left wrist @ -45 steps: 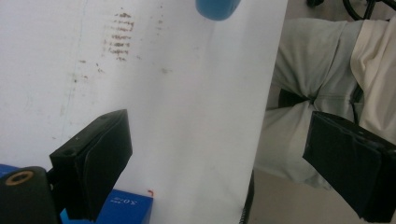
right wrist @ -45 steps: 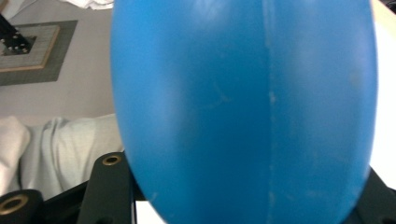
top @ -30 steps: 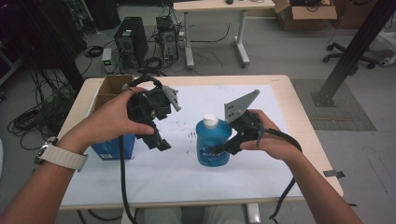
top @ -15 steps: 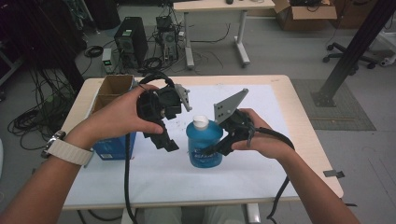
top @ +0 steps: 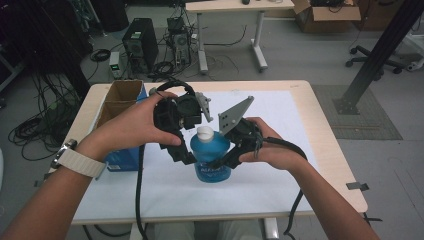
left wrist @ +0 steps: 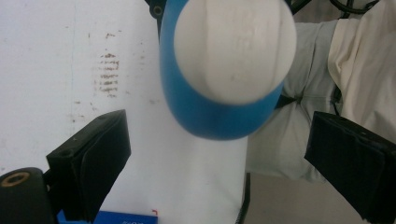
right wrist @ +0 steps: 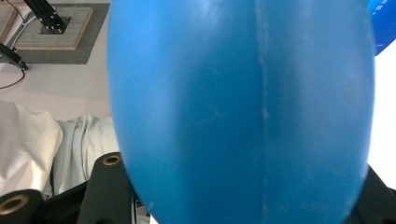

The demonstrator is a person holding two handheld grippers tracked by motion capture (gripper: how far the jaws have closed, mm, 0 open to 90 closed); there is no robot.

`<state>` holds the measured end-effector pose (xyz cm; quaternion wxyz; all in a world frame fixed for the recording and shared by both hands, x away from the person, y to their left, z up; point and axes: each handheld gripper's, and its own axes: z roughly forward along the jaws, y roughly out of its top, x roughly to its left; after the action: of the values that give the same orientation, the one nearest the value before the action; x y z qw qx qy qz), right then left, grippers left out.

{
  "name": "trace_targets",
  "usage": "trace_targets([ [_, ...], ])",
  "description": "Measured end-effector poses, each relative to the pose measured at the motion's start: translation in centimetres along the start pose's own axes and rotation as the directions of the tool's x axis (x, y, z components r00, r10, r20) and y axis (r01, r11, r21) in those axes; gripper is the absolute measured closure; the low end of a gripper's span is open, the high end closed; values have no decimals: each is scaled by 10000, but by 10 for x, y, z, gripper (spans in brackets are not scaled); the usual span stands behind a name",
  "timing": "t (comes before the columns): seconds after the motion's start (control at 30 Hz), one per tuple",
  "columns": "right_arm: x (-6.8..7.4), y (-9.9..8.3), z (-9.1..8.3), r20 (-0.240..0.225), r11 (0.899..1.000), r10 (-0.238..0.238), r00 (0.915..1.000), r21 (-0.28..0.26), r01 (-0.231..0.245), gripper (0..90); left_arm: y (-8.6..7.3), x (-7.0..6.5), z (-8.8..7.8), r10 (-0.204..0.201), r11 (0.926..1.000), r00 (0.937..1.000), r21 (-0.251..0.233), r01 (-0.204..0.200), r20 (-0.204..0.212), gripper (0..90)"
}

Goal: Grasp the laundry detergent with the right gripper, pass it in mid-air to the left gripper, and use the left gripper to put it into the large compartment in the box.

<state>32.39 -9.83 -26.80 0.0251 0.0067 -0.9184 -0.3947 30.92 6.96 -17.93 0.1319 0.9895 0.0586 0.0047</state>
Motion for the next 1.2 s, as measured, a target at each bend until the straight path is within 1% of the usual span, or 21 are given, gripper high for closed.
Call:
trace_targets([
  [0.1,0,1,1,-20,10000,16,10000,-40,-16,432,1,0,0,18,10000,10000,16,-18,-9,70],
  [0.33,-1,7,7,-73,10000,-82,9999,49,82,432,5,0,2,77,9999,10000,83,-77,9,69],
  [0.43,0,9,9,-163,9999,-89,9998,113,91,432,7,0,3,126,9999,9999,70,-126,7,69],
  [0.47,0,10,10,-236,9998,-92,9997,154,96,432,8,0,3,233,9997,9997,59,-233,-4,69],
  [0.53,0,11,12,-370,9998,-73,9993,192,80,432,8,-1,3,228,9997,9997,51,-228,1,70],
  [0.57,1,11,12,-414,9998,-71,9991,190,79,432,9,-1,4,319,9995,9995,46,-319,0,70],
  [0.67,0,12,14,-452,9997,-175,9988,167,183,432,11,-2,4,380,9992,9993,94,-380,58,71],
  [0.8,1,14,15,-624,9997,-139,9980,173,150,432,13,-4,6,444,9989,9990,120,-444,43,72],
  [1.03,1,15,16,-678,9996,-260,9974,127,269,432,13,-4,7,477,9986,9989,229,-477,0,74],
  [1.17,2,16,16,-746,9997,-95,9972,205,110,432,13,-4,9,546,9983,9985,179,-546,10,74],
  [1.2,1,17,17,-725,9996,-258,9970,111,267,432,14,-4,9,569,9982,9984,202,-570,52,73],
])
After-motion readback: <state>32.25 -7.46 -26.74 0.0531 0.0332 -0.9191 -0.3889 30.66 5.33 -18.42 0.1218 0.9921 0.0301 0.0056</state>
